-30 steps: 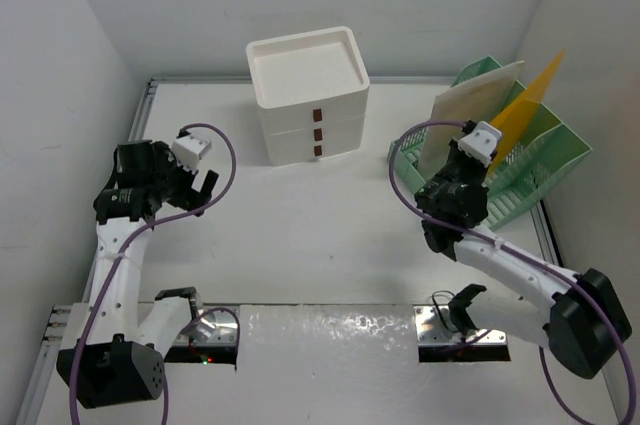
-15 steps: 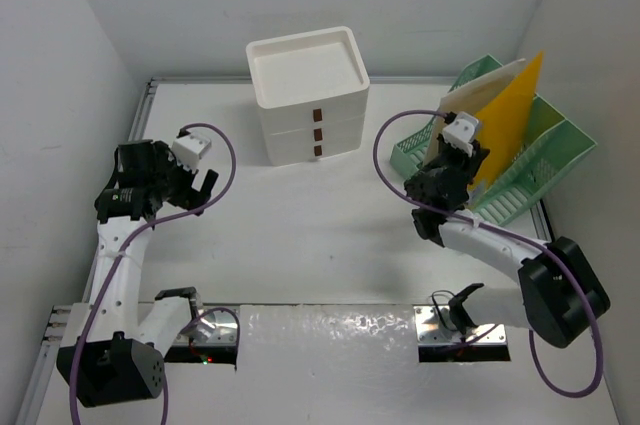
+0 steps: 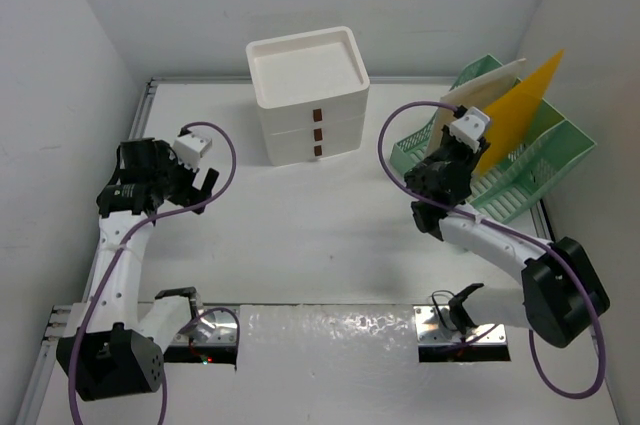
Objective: Organize the desk
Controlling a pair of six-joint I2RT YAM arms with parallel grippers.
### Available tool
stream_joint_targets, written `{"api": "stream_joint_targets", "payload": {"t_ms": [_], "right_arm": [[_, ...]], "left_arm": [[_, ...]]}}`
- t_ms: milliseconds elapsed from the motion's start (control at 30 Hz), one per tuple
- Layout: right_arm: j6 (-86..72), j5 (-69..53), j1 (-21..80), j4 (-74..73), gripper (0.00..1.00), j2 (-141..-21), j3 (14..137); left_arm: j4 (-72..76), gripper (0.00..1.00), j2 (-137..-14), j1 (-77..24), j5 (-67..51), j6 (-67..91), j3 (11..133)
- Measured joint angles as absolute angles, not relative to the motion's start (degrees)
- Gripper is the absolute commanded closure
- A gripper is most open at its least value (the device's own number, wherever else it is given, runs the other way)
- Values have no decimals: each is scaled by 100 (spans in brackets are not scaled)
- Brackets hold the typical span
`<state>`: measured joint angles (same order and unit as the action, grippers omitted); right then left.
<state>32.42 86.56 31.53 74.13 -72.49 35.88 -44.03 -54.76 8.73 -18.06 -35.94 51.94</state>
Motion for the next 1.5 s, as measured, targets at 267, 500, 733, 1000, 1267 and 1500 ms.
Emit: {"api": "stream_joint_targets", "payload": {"t_ms": [267,500,733,1000,1267,1500], "right_arm": [[3122,8648,3138,7426,20,-7345,3256],[3728,8635,3148,7448,1,-7334,3382],[2499,7824,3548,4976,1,-6525,4438],[200,1619,3208,-355,1,-6088,7264],[-528,-167,3210,-2926,1,-5207,6034],[-1339,-67,3210,-3293,1,-4066,3544]], "left_arm": [[-4392,0,-5422,873,-1769,-3603,5159],[-4392,0,-5419,873,-1754,-3618,5159],[-4405,0,-5419,873,-1758,-3618,5162],[-4484,0,-5398,873,-1680,-3614,5162],[-4475,0,-5120,873,-1540,-3562,4978],[-4215,0,-4877,873,-1315,-3387,4342]]}}
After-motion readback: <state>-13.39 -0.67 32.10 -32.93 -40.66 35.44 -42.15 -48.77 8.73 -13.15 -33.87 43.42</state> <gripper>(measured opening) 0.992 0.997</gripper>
